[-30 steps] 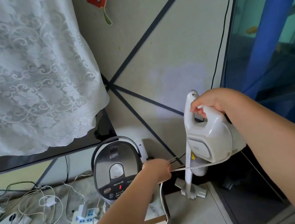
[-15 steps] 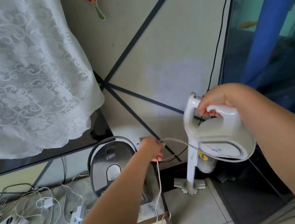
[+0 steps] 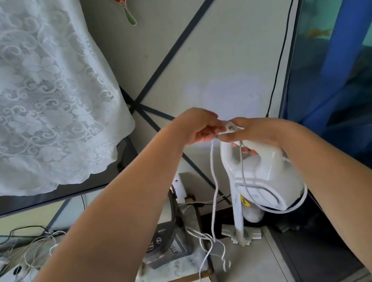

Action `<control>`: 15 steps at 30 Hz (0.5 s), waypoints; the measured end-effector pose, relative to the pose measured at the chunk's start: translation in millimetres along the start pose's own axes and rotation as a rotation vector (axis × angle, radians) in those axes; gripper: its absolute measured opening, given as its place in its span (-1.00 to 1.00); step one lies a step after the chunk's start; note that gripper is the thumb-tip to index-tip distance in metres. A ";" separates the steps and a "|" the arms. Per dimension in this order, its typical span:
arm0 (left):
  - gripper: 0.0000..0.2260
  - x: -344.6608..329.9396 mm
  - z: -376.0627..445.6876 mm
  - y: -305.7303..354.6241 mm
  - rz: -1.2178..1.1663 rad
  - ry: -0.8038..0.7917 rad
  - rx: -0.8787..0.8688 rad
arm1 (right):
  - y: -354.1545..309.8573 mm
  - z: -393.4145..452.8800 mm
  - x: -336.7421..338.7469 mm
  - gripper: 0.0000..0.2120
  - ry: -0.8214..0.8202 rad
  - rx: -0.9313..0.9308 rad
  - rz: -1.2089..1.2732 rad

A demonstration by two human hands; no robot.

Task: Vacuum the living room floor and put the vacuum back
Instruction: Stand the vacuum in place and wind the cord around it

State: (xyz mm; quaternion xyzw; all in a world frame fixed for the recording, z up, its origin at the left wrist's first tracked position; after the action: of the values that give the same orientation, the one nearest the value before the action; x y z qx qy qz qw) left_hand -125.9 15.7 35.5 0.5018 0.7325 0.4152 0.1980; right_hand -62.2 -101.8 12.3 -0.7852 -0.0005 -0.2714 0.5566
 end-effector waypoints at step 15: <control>-0.96 -4.0 -3.4 19.6 -0.904 -0.110 -0.248 | -4.8 19.2 -24.1 -0.73 0.006 -0.052 -0.007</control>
State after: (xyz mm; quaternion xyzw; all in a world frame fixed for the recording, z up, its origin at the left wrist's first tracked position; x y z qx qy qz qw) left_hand -115.4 13.6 52.8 0.1264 0.8107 0.3447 0.4560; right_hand -76.0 -76.0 1.7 -0.7986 0.0054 -0.2754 0.5352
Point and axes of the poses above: each hand's wrist, its own z-axis towards the middle knuckle, its own x-axis out of the back of the hand, y = z × x, the point moved 9 cm from there along z, towards the middle knuckle, and after that the axes turned 11 degrees about x, right-handed, at the moved point
